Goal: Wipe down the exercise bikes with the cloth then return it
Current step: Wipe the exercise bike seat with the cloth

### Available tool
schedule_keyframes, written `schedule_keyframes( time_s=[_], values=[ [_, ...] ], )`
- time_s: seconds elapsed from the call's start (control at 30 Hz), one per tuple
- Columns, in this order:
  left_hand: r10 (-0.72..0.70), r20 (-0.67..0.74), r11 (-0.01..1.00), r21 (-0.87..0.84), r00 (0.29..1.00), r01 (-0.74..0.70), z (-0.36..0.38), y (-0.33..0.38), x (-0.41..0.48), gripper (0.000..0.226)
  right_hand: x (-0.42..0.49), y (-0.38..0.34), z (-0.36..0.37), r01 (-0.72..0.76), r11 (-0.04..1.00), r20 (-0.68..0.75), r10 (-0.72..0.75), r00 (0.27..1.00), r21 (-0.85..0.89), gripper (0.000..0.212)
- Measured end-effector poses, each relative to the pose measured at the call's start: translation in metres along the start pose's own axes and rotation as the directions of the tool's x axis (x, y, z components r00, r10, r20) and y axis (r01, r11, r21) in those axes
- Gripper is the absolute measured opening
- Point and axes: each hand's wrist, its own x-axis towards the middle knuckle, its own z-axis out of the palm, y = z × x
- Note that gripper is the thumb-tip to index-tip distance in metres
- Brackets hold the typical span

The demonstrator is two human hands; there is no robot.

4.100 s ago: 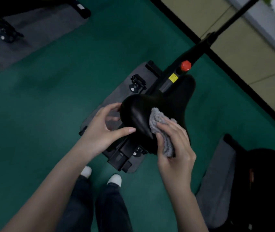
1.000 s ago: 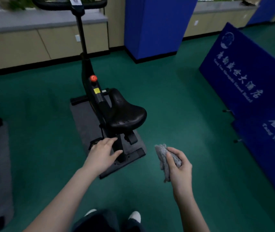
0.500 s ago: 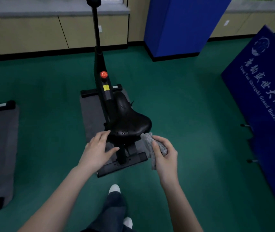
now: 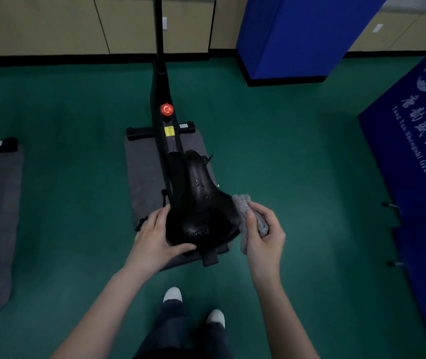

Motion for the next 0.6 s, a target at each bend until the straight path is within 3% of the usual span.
schedule_keyframes(
  time_s=[0.13, 0.33, 0.43, 0.6],
  values=[
    [-0.005, 0.038, 0.996, -0.085, 0.999, 0.008, 0.009, -0.001, -0.002, 0.124, 0.029, 0.01, 0.0, 0.058, 0.995, -0.018, -0.06, 0.998, -0.075, 0.017],
    [-0.034, -0.1, 0.983, -0.184, 0.994, 0.015, 0.027, -0.006, 0.0, 0.113, 0.07, 0.041, 0.009, 0.12, 0.968, 0.124, -0.094, 0.988, -0.221, 0.02],
    [-0.056, -0.165, 0.976, -0.215, 0.985, 0.02, 0.035, -0.008, 0.001, 0.108, 0.074, 0.059, 0.014, 0.116, 0.97, 0.242, -0.063, 0.968, -0.212, 0.02],
    [-0.101, -0.189, 0.952, -0.303, 0.977, 0.04, 0.04, -0.008, -0.001, 0.11, 0.055, 0.082, 0.013, 0.173, 0.974, 0.197, -0.143, 0.97, -0.145, 0.021]
  ],
)
